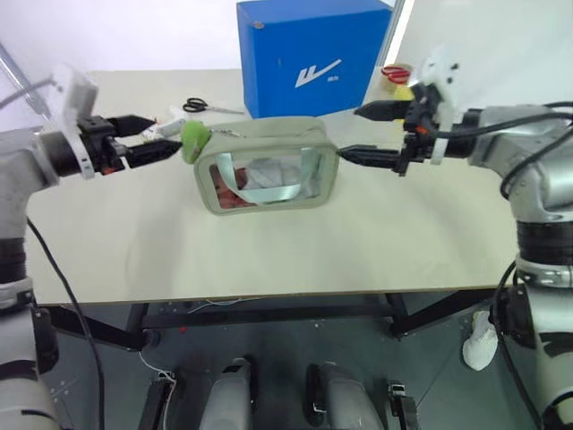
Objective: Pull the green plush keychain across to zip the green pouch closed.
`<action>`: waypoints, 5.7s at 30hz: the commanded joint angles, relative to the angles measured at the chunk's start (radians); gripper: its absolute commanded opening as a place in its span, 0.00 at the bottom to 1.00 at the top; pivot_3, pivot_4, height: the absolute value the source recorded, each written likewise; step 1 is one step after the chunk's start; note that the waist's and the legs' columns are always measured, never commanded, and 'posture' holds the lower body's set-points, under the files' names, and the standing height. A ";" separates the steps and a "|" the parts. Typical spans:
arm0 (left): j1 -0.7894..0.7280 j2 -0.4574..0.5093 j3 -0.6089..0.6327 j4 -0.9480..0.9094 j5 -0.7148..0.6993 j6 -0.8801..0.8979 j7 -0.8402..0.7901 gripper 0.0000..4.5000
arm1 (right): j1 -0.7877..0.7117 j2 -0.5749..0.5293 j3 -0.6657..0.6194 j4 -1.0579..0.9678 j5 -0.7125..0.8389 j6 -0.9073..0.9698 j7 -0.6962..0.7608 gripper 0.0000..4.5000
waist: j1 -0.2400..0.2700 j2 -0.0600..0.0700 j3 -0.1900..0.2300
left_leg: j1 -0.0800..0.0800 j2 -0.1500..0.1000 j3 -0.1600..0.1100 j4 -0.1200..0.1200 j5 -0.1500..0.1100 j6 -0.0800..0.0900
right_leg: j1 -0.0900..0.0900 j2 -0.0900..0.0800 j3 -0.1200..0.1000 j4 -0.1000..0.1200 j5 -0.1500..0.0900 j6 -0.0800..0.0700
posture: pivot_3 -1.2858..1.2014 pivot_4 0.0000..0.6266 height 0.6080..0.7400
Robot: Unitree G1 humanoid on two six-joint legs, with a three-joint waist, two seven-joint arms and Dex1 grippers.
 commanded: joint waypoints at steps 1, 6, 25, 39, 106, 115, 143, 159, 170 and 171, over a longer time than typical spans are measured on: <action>-0.046 0.005 0.003 0.019 0.029 -0.062 -0.001 0.99 | -0.018 0.010 0.021 0.035 -0.054 -0.078 0.006 1.00 | -0.002 -0.001 0.001 | -0.001 0.000 0.001 0.000 0.000 0.000 | -0.001 0.000 0.001 0.000 0.000 0.001 | 0.52 0.24 1.00; -0.045 0.002 0.013 0.003 0.034 -0.072 0.005 0.99 | -0.037 0.035 0.026 0.045 -0.069 -0.111 0.014 1.00 | -0.004 -0.001 0.001 | 0.000 -0.001 0.004 0.000 0.000 0.001 | -0.002 0.001 0.003 0.002 0.002 0.004 | 0.52 0.24 1.00; -0.021 0.042 0.044 -0.040 0.011 -0.049 -0.023 0.99 | -0.266 0.215 0.181 0.457 -0.275 -0.462 0.123 1.00 | -0.010 -0.001 0.001 | 0.002 0.000 0.008 0.003 0.000 0.001 | -0.003 0.002 0.007 0.008 0.003 0.004 | 0.52 0.24 1.00; 0.095 0.051 0.116 -0.157 -0.024 -0.009 0.046 1.00 | -0.374 0.320 0.211 0.775 -0.427 -0.735 0.167 0.39 | -0.009 -0.001 0.001 | 0.003 0.000 0.009 0.004 0.000 0.000 | -0.003 0.002 0.008 0.010 0.003 0.005 | 0.52 0.24 1.00; 0.076 0.044 0.076 0.018 0.030 -0.115 0.056 1.00 | -0.055 0.143 0.126 0.134 -0.270 -0.426 0.240 0.60 | -0.005 -0.001 0.000 | 0.003 0.006 0.011 0.017 0.000 0.000 | -0.004 0.006 0.009 0.019 0.005 0.001 | 0.52 0.24 1.00; 0.066 -0.018 0.026 0.072 0.080 -0.180 0.076 1.00 | -0.029 0.152 0.147 0.151 -0.256 -0.440 0.260 0.09 | -0.004 -0.001 0.000 | 0.003 0.006 0.011 0.017 0.000 0.000 | -0.003 0.006 0.009 0.019 0.005 0.002 | 0.52 0.24 1.00; -0.025 -0.101 0.037 0.146 0.083 -0.180 0.066 0.00 | -0.032 0.185 0.148 0.154 -0.273 -0.452 0.221 0.00 | -0.007 -0.001 0.000 | 0.003 0.008 0.011 0.018 0.000 0.000 | -0.003 0.008 0.009 0.019 0.006 0.001 | 0.52 0.24 1.00; -0.123 -0.134 -0.149 -0.021 0.124 -0.130 -0.017 0.00 | -0.031 0.195 0.146 0.166 -0.281 -0.464 0.188 0.00 | -0.007 -0.001 0.000 | 0.004 0.010 0.012 0.018 0.000 0.000 | -0.003 0.012 0.011 0.019 0.006 0.000 | 0.52 0.24 1.00; -0.171 -0.092 -0.111 0.005 0.116 -0.151 -0.064 0.61 | -0.036 0.202 0.148 0.182 -0.287 -0.477 0.182 0.00 | -0.006 -0.001 0.000 | 0.004 0.011 0.012 0.018 0.000 0.000 | -0.003 0.013 0.012 0.019 0.006 0.000 | 0.52 0.24 1.00; -0.176 -0.081 -0.110 0.005 0.121 -0.151 -0.064 0.71 | -0.038 0.204 0.148 0.186 -0.288 -0.480 0.181 0.00 | -0.006 -0.001 0.000 | 0.004 0.011 0.012 0.018 0.000 0.000 | -0.003 0.013 0.012 0.019 0.006 0.000 | 0.52 0.24 1.00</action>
